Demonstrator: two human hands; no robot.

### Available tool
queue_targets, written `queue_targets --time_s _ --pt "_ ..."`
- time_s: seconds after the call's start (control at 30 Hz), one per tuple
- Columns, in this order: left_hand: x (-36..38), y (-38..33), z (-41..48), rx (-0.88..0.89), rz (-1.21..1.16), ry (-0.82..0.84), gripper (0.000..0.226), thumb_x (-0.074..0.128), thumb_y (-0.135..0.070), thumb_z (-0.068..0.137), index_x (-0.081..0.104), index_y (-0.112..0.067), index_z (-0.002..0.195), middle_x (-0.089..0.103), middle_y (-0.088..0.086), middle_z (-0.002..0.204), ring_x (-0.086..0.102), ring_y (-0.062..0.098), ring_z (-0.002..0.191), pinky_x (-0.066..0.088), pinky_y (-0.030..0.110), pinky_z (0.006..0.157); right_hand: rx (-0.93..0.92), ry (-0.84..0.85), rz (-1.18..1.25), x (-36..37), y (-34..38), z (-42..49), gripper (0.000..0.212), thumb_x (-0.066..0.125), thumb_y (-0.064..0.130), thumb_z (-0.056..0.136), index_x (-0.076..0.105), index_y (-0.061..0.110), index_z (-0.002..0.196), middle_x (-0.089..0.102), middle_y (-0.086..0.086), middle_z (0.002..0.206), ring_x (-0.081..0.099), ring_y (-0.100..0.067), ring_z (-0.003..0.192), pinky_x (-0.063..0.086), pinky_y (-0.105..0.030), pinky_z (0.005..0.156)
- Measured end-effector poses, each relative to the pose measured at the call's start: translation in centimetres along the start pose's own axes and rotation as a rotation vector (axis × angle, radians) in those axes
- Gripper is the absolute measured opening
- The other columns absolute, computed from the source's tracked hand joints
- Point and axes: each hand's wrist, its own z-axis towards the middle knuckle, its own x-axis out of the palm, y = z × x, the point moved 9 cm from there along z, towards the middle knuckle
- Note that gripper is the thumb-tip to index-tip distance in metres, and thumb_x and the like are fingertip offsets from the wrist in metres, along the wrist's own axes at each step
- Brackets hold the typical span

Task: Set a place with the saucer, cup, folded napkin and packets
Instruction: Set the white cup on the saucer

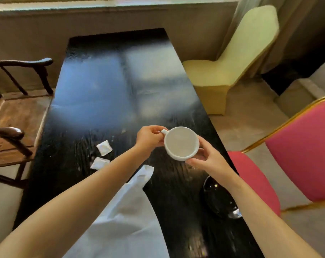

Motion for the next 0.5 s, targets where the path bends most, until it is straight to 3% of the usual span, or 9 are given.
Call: queue_targets --time_s 0.13,0.33,0.5 --pt "9.0 1.0 -2.8 -0.019 0.065 0.127 0.012 0.061 -0.001 0.085 0.07 -0.01 0.087 0.07 0.014 0.094 0.067 0.017 0.074 0.059 0.02 0.058 0.061 -0.096 0.058 -6.0 -3.8 -6.4 0.073 0.074 0.002 0.075 0.043 0.027 0.136 0.058 0.008 0.125 0.058 0.003 0.11 0.05 -0.011 0.085" --pt "18.5 3.7 -6.2 -0.016 0.229 0.253 0.011 0.063 -0.004 0.084 0.072 -0.011 0.083 0.07 0.008 0.084 0.068 0.015 0.07 0.054 0.014 0.051 0.143 -0.206 0.121 -10.9 -10.2 -12.9 0.07 0.07 -0.009 0.074 0.044 0.028 0.127 0.056 0.012 0.119 0.057 0.016 0.099 0.047 -0.005 0.076" --pt "21.2 5.9 -6.4 0.018 0.407 0.286 0.015 0.062 -0.001 0.083 0.074 -0.007 0.089 0.072 0.012 0.091 0.07 0.021 0.075 0.06 0.024 0.066 0.177 -0.253 0.15 -11.1 -14.5 -14.4 0.07 0.072 -0.007 0.074 0.042 0.027 0.128 0.054 0.017 0.118 0.054 0.021 0.097 0.044 -0.002 0.075"
